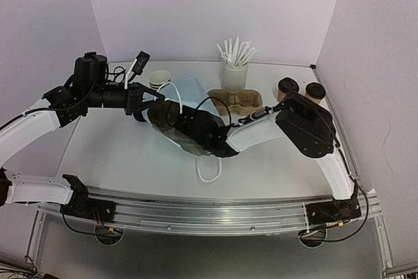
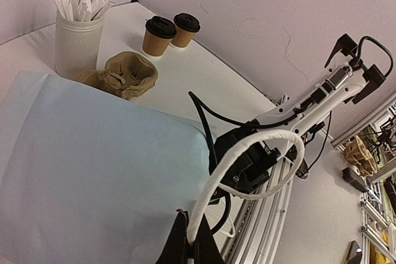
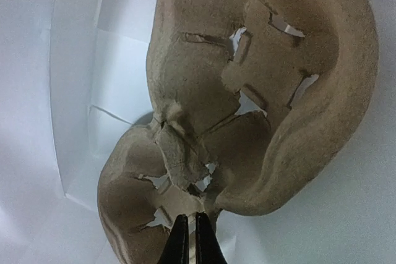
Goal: Pack the takeout coffee
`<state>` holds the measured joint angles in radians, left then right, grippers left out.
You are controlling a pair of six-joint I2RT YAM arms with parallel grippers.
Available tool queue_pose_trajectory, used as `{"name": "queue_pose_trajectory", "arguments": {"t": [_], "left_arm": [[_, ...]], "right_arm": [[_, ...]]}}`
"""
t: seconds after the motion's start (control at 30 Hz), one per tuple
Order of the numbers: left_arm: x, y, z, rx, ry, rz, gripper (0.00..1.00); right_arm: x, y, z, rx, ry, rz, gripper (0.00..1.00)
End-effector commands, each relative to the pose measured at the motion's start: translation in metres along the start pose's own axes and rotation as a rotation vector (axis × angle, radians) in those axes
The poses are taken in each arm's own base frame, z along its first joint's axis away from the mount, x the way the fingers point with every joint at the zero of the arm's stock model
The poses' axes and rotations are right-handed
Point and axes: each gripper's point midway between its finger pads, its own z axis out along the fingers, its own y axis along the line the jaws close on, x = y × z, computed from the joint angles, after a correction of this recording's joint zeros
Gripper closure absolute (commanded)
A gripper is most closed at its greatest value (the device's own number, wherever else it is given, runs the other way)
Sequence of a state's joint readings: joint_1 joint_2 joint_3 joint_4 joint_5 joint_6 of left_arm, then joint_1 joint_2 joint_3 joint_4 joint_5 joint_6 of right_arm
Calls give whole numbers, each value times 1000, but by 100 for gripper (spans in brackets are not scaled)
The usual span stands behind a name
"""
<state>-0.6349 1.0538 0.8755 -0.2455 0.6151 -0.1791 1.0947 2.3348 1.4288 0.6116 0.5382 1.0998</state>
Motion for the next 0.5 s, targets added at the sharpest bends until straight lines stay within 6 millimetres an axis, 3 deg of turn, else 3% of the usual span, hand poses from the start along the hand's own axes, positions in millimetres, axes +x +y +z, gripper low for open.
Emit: {"name": "queue_pose_trajectory", "arguments": {"t": [0.0, 0.07, 0.13, 0.23, 0.33, 0.47], "left_arm": [[-35, -27, -14, 70, -83, 37, 100], [-33, -24, -13, 58, -80, 33, 100], [-31, -18, -12, 33, -76, 29, 100], [-26, 3, -8, -69, -64, 17, 100], [-23, 20, -9, -157, -67, 39, 100], [-15, 35, -9, -235, -64, 82, 100]], "right_arm": [[-22, -40, -6, 212, -41, 68, 95], [-21, -39, -6, 211, -29, 63, 93], [-20, -21, -4, 169, 10, 8, 91], [-18, 37, -8, 21, 105, -168, 82], [-17, 69, -30, -66, 151, -256, 71], [-12, 84, -60, -109, 187, -286, 65]]}}
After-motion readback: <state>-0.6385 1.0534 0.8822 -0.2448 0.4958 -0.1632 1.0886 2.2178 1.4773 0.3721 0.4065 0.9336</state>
